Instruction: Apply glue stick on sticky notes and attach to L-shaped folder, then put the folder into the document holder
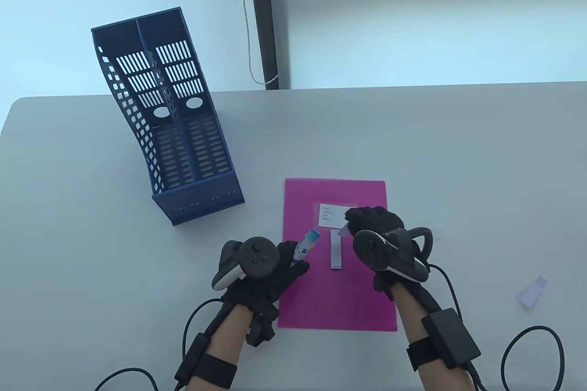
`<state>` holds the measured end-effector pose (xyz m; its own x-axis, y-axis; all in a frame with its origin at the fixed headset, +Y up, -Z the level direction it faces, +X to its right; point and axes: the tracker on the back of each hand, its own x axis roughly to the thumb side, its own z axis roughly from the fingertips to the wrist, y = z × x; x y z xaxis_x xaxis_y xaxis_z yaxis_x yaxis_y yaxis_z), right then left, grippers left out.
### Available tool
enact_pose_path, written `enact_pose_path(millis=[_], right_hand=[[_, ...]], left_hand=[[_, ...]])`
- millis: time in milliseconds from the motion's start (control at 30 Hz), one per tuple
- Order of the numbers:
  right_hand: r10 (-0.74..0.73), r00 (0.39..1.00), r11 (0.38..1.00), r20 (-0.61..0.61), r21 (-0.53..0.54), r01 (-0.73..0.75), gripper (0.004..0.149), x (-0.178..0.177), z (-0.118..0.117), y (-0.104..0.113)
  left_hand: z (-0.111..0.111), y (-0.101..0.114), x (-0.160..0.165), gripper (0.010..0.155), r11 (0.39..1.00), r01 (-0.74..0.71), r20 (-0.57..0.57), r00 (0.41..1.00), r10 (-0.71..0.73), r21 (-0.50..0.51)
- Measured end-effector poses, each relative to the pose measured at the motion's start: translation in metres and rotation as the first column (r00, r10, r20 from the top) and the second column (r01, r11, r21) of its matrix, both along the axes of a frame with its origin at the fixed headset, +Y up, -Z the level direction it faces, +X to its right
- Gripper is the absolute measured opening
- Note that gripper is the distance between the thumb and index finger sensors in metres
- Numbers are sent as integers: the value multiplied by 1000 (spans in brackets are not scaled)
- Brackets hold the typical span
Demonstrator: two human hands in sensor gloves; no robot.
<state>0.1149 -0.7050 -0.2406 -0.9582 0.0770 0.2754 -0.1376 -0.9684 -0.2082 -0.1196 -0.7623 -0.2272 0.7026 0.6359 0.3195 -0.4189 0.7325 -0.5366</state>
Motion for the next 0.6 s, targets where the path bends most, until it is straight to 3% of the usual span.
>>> enact_pose_path(millis=[200, 600], right_hand=[[99, 995, 995, -26, 37, -98, 30, -10, -6, -4], [124, 991, 992, -39, 26, -123, 30, -16, -6, -5]], left_hand=[[0, 0, -1, 60, 1000, -6, 0, 1000, 6, -8], [0, 0, -1, 60, 1000, -10, 4, 1000, 10, -17]])
